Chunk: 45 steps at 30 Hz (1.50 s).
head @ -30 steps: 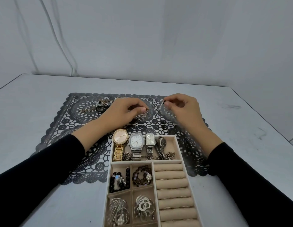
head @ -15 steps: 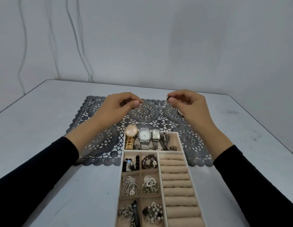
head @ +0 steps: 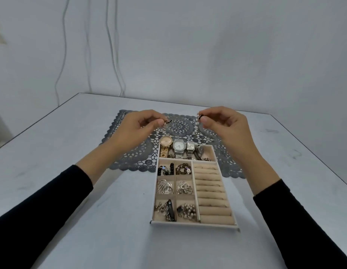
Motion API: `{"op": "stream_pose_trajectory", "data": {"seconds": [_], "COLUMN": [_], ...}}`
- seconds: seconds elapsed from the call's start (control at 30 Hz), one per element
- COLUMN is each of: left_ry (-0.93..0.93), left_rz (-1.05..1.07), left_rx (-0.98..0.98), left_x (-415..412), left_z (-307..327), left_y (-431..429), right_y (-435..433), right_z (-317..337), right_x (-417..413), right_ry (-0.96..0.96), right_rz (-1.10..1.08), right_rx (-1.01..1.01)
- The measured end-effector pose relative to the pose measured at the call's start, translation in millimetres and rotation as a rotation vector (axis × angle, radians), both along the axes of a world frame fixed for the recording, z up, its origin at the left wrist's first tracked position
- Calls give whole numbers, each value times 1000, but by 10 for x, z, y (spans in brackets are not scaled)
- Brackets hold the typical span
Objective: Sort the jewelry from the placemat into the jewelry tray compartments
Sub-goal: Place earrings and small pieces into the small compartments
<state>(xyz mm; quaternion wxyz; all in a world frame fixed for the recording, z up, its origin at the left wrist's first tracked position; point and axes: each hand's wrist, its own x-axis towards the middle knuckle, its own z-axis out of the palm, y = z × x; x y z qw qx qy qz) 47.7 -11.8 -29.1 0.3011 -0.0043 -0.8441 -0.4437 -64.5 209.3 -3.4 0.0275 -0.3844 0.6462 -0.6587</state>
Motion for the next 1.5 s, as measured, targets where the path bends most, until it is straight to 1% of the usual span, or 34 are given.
{"op": "stream_pose_trajectory", "data": {"seconds": [0.3, 0.43, 0.7, 0.8, 0.93, 1.17, 1.3, 1.5], "left_ry": [50, 61, 23, 34, 48, 33, 14, 20], "left_rz": [-21, -27, -29, -54, -88, -86, -79, -88], "left_rx": [24, 18, 30, 42, 33, -9, 21, -16], "left_x": [305, 398, 485, 525, 548, 559, 556, 555], "left_z": [-44, -58, -172, -187, -222, -250, -247, -253], "left_y": [182, 227, 261, 300, 340, 355, 347, 336], "right_y": [224, 320, 418, 404, 366, 316, 324, 379], "right_z": [-129, -166, -209, -221, -256, -281, -285, -281], "right_x": [178, 190, 286, 325, 358, 430, 429, 392], "right_ry": [-12, -41, -122, -141, -73, -56, -34, -5], "right_rz": [155, 262, 611, 685, 684, 687, 682, 643], "right_rx": [-35, -53, 24, 96, 235, 442, 517, 590]}}
